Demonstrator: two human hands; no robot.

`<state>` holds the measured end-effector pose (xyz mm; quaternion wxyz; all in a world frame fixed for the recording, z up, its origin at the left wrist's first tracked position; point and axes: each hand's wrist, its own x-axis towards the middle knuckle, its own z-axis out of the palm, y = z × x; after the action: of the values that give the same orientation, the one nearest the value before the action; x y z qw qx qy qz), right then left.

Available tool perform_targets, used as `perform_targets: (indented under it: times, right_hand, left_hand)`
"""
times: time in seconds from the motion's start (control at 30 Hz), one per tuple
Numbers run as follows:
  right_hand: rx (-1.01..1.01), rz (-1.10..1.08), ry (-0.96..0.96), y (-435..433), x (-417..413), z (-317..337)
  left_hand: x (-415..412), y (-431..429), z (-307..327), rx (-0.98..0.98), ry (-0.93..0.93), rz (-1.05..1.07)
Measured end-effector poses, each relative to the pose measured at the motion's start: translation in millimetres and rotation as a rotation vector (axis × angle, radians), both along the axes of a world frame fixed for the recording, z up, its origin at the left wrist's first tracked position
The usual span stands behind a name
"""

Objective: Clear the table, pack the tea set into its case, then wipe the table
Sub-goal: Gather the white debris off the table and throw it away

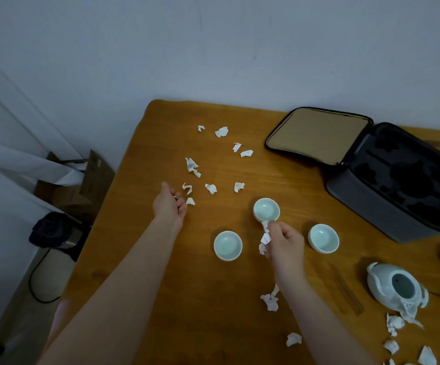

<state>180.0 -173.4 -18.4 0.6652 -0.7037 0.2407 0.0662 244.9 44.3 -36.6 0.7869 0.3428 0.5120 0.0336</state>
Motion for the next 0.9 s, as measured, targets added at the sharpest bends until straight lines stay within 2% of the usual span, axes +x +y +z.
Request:
perform_targets:
  times: [0.07, 0.17, 0.23, 0.3, 0.53, 0.73, 0.9]
  right_hand:
    - [0.006, 0.007, -0.014, 3, 14, 3]
    - [0.016, 0.018, -0.042, 9, 32, 5]
    - [0.012, 0.037, -0.062, 12, 39, 5]
    - [0.001, 0.076, -0.087, 14, 45, 3]
    - [0.005, 0.139, -0.111, 25, 62, -6]
    - [0.011, 0.155, -0.087, 28, 66, -12]
    - [0.023, 0.168, -0.085, 28, 71, -11]
  left_hand:
    - [4, -1, -6, 0.482, 0.017, -0.191]
    - [8, 6, -27, 1.268, -0.003, -0.59]
    - [11, 12, -42, 1.597, -0.02, -0.798]
    - [13, 14, -56, 1.788, -0.068, -0.891]
    - [16, 19, -84, 1.959, -0.08, -1.048]
    - [44, 18, -80, 1.87, -0.019, -1.194]
    - [68, 11, -74, 1.789, -0.169, -1.365]
